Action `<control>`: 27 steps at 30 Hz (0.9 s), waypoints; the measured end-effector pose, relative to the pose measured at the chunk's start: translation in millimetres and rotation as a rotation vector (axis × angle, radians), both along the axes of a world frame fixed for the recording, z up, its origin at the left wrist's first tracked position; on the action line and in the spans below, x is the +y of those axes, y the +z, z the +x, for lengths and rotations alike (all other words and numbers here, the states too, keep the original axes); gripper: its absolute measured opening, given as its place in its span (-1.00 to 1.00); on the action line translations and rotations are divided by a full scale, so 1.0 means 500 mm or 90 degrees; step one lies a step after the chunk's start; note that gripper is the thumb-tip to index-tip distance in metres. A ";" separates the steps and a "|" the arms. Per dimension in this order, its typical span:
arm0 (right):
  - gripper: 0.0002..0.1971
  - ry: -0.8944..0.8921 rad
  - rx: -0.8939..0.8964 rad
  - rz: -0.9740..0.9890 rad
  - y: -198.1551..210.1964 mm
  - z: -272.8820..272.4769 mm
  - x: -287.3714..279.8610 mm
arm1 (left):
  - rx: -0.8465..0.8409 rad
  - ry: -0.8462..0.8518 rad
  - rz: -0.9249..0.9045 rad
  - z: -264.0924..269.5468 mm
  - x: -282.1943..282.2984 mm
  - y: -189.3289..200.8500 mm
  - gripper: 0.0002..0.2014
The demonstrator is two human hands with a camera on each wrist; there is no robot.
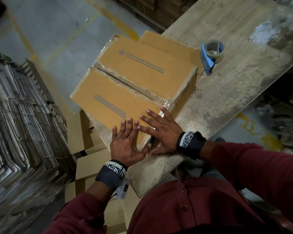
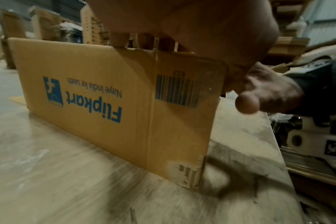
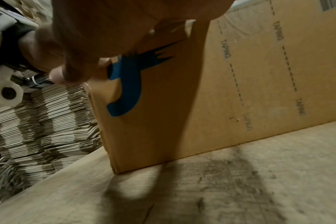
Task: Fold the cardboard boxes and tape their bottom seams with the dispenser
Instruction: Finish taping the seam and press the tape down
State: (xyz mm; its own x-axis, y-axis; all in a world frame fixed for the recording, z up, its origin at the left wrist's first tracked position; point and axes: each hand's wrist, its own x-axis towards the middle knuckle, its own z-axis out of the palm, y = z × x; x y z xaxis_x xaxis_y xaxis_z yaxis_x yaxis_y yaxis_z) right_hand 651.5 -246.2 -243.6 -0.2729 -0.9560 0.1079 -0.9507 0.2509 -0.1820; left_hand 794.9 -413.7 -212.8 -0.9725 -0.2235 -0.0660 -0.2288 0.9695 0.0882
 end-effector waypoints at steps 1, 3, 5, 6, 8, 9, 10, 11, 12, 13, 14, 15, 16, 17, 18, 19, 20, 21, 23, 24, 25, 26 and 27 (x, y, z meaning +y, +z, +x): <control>0.16 -0.006 -0.004 -0.001 -0.001 0.001 -0.002 | 0.011 -0.004 -0.001 0.000 -0.001 0.002 -0.05; 0.14 -0.024 -0.007 -0.014 -0.004 0.007 -0.005 | 0.034 -0.019 0.007 0.002 -0.007 0.010 -0.06; 0.11 -0.043 -0.019 -0.046 -0.009 0.015 -0.005 | 0.050 -0.057 0.029 0.013 -0.020 0.017 -0.03; 0.10 -0.048 -0.028 -0.056 -0.012 0.017 -0.005 | 0.056 -0.083 0.044 0.025 -0.028 0.017 0.01; 0.13 -0.050 -0.029 -0.052 -0.018 0.017 -0.008 | 0.076 -0.118 0.061 0.050 -0.042 0.004 0.06; 0.12 -0.049 -0.024 -0.046 -0.020 0.017 -0.010 | 0.091 -0.120 0.060 0.060 -0.046 -0.007 0.04; 0.08 -0.048 -0.017 -0.046 -0.022 0.019 -0.013 | 0.109 -0.119 0.057 0.067 -0.047 -0.018 0.00; 0.04 -0.049 -0.008 -0.048 -0.024 0.021 -0.015 | 0.126 -0.116 0.054 0.071 -0.045 -0.026 -0.04; 0.01 -0.048 0.003 -0.052 -0.027 0.022 -0.015 | 0.139 -0.116 0.055 0.072 -0.042 -0.029 -0.07; -0.01 -0.045 0.011 -0.055 -0.029 0.022 -0.014 | 0.145 -0.118 0.055 0.070 -0.040 -0.028 -0.09; -0.03 -0.040 0.015 -0.060 -0.030 0.021 -0.012 | 0.151 -0.116 0.055 0.069 -0.038 -0.025 -0.11; -0.06 -0.036 0.015 -0.068 -0.029 0.018 -0.010 | 0.159 -0.109 0.061 0.068 -0.037 -0.022 -0.14; -0.08 -0.037 0.007 -0.078 -0.025 0.015 -0.008 | 0.168 -0.101 0.076 0.067 -0.036 -0.018 -0.18; -0.10 -0.044 -0.008 -0.078 -0.016 0.014 -0.006 | 0.177 -0.089 0.099 0.063 -0.034 -0.010 -0.23; -0.12 -0.052 -0.024 -0.072 -0.005 0.014 -0.004 | 0.189 -0.074 0.129 0.057 -0.032 -0.001 -0.28; -0.15 -0.056 -0.033 -0.070 0.007 0.013 -0.002 | 0.206 -0.047 0.163 0.050 -0.029 0.010 -0.34; -0.19 -0.052 -0.034 -0.075 0.017 0.011 -0.002 | 0.234 0.001 0.200 0.042 -0.026 0.020 -0.41; -0.24 -0.045 -0.037 -0.078 0.029 0.003 -0.002 | 0.270 0.072 0.239 0.034 -0.026 0.028 -0.47; -0.27 -0.064 -0.039 -0.067 0.063 -0.045 -0.008 | 0.333 0.251 0.324 0.013 -0.027 0.065 -0.55; -0.24 -0.099 -0.040 -0.046 0.086 -0.083 -0.015 | 0.344 0.339 0.364 0.002 -0.029 0.089 -0.53; -0.20 -0.146 -0.049 -0.013 0.112 -0.128 -0.025 | 0.343 0.417 0.405 -0.009 -0.029 0.112 -0.48; -0.15 -0.201 -0.069 0.014 0.135 -0.175 -0.034 | 0.333 0.488 0.454 -0.020 -0.031 0.133 -0.41; -0.14 -0.259 -0.092 0.024 0.157 -0.220 -0.044 | 0.326 0.546 0.511 -0.032 -0.033 0.149 -0.35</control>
